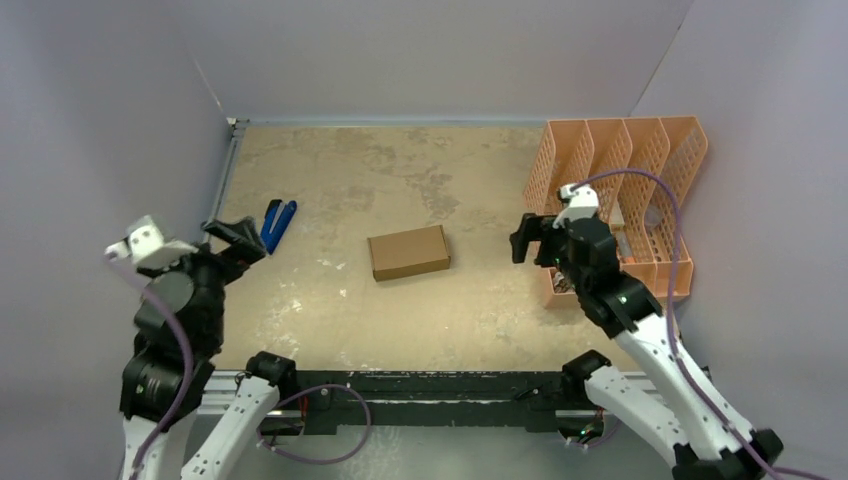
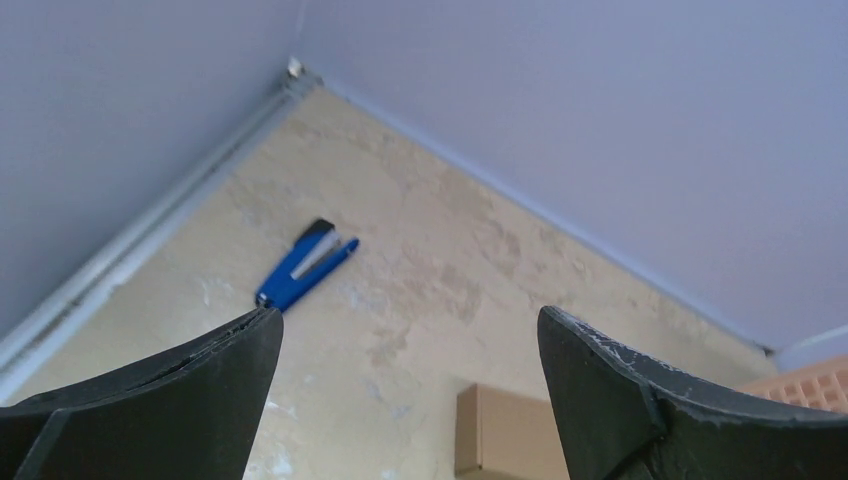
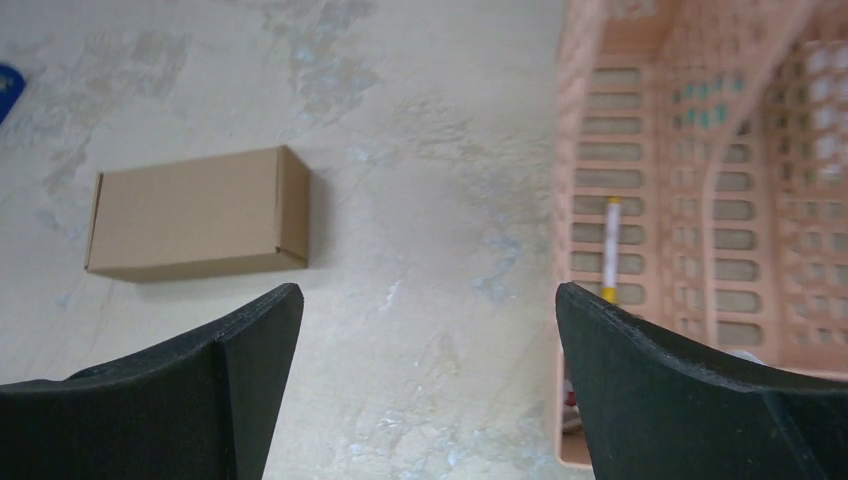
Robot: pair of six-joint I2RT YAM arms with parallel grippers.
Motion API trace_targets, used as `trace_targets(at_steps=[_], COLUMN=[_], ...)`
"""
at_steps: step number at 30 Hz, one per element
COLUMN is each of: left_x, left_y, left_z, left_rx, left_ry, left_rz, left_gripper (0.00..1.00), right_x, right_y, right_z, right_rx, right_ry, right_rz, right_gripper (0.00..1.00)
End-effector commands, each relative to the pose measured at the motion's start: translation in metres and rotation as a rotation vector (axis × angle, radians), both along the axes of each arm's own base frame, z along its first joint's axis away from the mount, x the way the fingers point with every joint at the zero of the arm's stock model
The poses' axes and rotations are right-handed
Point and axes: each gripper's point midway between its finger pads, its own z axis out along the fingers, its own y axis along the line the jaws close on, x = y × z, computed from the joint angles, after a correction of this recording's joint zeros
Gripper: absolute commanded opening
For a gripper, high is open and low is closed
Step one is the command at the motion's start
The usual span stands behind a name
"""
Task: Fold the paper box
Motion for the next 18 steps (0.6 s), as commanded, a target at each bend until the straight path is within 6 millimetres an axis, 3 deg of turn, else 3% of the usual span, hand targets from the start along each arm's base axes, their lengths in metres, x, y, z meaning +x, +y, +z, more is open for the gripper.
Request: trace_targets(at_steps=[1,7,18], left_x=[-0.034,-0.064,-0.082], left_y=[0.039,0.055,0.064], left_z=[0.017,0.016,0.007], left_rx=[0.116,0.119,0.082], left_ry=[-0.03,-0.077,-0.151], left_rz=[0.141,0.19,0.221], left_gripper=[1.0,1.0,1.0], right_x=[-0.019,-0.055,-0.099], right_y=[-0.053,-0.097,-0.131], right_z=[0.041,0.062,0.065], right_rx=[-0.05,-0.056,0.036], right_ry=[-0.122,-0.224,-0.337], right_rz=[-0.197,-0.33,-0.428], right_gripper=[0.99,0.99,0.99])
